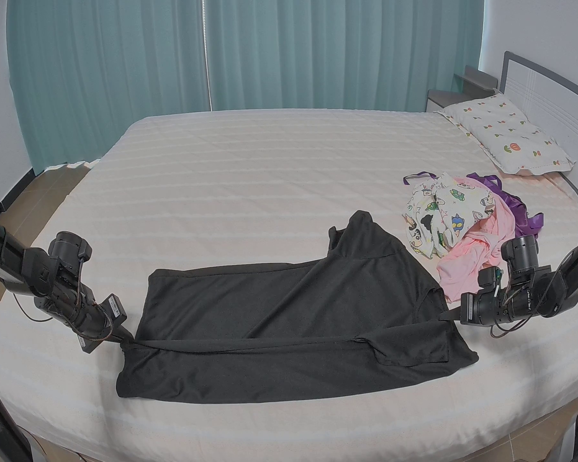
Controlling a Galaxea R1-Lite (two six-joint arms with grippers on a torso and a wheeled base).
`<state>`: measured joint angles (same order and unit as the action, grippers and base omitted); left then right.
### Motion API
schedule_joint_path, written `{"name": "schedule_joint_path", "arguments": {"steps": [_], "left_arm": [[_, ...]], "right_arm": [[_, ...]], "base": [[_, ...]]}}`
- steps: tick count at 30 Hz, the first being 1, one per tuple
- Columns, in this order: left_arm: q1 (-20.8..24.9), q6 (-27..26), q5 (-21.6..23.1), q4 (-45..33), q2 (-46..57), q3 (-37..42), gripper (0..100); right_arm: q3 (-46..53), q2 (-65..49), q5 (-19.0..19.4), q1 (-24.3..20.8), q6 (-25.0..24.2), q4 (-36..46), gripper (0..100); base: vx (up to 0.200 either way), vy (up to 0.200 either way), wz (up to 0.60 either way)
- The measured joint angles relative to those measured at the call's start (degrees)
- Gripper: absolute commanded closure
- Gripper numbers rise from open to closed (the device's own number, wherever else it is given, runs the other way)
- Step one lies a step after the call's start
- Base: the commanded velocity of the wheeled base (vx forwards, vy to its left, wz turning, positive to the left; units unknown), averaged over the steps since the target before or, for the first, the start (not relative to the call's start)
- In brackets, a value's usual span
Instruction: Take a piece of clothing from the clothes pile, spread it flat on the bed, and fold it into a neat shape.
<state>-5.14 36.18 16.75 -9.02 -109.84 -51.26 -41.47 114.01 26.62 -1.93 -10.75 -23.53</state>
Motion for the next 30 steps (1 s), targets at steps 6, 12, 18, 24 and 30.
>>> {"name": "schedule_joint_path", "arguments": {"steps": [6,12,18,24,30], "left_arm": [[0.18,0.49,1.8,-0.01,-1.68,-0.89,100],[0.3,1.37,1.94,1.19,-2.21,-1.38,100],[0.82,1.43,1.91,1.41,-2.89,-1.46,0],[1.38,1.96,1.88,1.34,-3.58,-1.49,0],[1.18,5.83,1.89,1.44,-2.38,-3.8,0]], "right_arm": [[-2.18,1.56,-1.06,-0.27,-2.77,0.02,100],[-3.25,2.5,-3.56,-0.09,-3.36,0.05,100],[-3.51,4.02,-4.0,0.02,-3.25,0.07,0],[-3.67,4.4,-3.83,0.09,-3.75,0.02,0],[-4.19,2.91,-3.54,0.24,-6.68,0.02,0]], "base": [[0.0,0.0,0.0],[0.0,0.0,0.0],[0.0,0.0,0.0],[0.0,0.0,0.0],[0.0,0.0,0.0]]}}
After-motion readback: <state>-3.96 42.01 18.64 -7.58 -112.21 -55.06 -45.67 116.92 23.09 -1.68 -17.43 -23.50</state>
